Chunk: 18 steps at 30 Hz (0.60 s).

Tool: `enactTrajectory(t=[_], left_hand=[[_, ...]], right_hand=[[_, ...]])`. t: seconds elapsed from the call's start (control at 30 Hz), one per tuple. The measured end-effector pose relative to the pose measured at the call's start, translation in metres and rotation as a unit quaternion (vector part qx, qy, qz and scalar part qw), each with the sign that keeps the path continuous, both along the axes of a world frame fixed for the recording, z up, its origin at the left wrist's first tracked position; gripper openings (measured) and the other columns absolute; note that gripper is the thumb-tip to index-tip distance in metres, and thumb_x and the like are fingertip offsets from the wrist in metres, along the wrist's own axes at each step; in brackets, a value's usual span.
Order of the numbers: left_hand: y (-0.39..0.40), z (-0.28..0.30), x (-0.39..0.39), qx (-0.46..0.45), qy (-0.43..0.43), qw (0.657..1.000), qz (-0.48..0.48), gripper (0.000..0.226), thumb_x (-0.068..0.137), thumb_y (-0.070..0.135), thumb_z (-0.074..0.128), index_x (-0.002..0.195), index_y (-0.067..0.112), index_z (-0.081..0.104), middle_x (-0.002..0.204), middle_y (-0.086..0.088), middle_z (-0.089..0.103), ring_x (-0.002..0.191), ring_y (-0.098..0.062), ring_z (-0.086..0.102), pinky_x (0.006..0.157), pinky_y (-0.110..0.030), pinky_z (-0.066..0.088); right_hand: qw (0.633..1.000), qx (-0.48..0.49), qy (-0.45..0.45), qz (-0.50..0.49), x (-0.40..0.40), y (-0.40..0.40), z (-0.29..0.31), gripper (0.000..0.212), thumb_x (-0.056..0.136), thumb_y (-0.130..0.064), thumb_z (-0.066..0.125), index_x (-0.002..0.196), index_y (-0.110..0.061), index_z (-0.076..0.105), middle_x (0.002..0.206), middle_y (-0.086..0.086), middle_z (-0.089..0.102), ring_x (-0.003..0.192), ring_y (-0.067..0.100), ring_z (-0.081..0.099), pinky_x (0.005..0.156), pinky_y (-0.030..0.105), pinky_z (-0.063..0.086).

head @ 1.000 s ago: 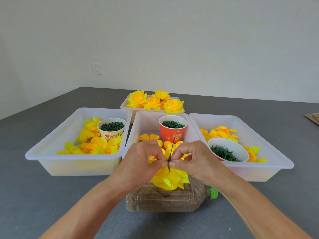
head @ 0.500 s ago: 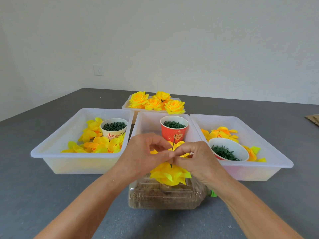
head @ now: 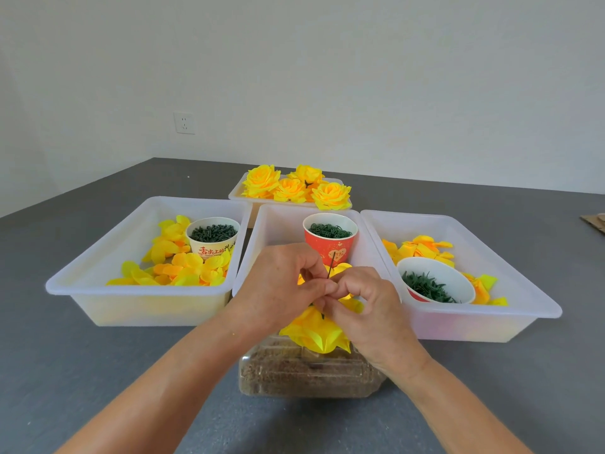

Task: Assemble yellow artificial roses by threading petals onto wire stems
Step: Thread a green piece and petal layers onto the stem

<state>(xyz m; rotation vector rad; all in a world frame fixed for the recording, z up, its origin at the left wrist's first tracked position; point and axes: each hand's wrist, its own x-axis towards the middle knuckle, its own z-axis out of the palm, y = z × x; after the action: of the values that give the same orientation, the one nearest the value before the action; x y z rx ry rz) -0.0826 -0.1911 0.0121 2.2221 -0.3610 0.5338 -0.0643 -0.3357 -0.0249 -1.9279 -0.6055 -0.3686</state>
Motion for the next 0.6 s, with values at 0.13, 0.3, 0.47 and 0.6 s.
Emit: enactTrajectory(t=[0.13, 0.3, 0.47, 0.6], left_hand=[[0.000, -0.001, 0.000, -0.003, -0.002, 1.000, -0.005, 0.031, 0.074, 0.011, 0.075, 0.059, 0.029, 0.055, 0.062, 0.012, 0.059, 0.068, 0.000, 0.055, 0.060, -0.008, 0.039], [0.000, -0.001, 0.000, 0.008, -0.003, 1.000, -0.001, 0.030, 0.074, 0.011, 0.075, 0.058, 0.028, 0.056, 0.063, 0.009, 0.059, 0.071, -0.006, 0.056, 0.060, -0.012, 0.041], [-0.002, 0.007, 0.000, 0.035, 0.019, 0.999, 0.010, 0.028, 0.075, 0.015, 0.074, 0.057, 0.026, 0.056, 0.062, 0.012, 0.059, 0.071, -0.007, 0.057, 0.065, -0.020, 0.045], [-0.004, 0.016, 0.001, 0.078, 0.052, 0.995, 0.019, 0.029, 0.075, 0.020, 0.074, 0.054, 0.024, 0.055, 0.063, 0.006, 0.062, 0.070, -0.012, 0.060, 0.069, -0.028, 0.048]], right_hand=[[1.000, 0.011, -0.019, 0.003, 0.000, 0.001, -0.003, 0.024, 0.071, -0.011, 0.079, 0.060, -0.020, 0.060, 0.075, 0.001, 0.063, 0.086, 0.013, 0.055, 0.074, 0.013, 0.039], [1.000, 0.004, -0.017, 0.004, 0.000, 0.001, -0.004, 0.019, 0.071, -0.012, 0.078, 0.063, -0.017, 0.062, 0.076, 0.005, 0.063, 0.087, 0.015, 0.055, 0.075, 0.015, 0.039], [0.999, -0.022, 0.019, -0.038, -0.006, 0.001, 0.005, 0.024, 0.069, -0.021, 0.080, 0.059, -0.033, 0.062, 0.078, -0.006, 0.063, 0.091, 0.007, 0.052, 0.075, 0.012, 0.037], [0.988, -0.039, 0.024, -0.145, -0.018, 0.010, 0.009, 0.016, 0.063, -0.035, 0.081, 0.060, -0.028, 0.066, 0.076, -0.014, 0.062, 0.091, 0.003, 0.045, 0.075, 0.010, 0.034]])
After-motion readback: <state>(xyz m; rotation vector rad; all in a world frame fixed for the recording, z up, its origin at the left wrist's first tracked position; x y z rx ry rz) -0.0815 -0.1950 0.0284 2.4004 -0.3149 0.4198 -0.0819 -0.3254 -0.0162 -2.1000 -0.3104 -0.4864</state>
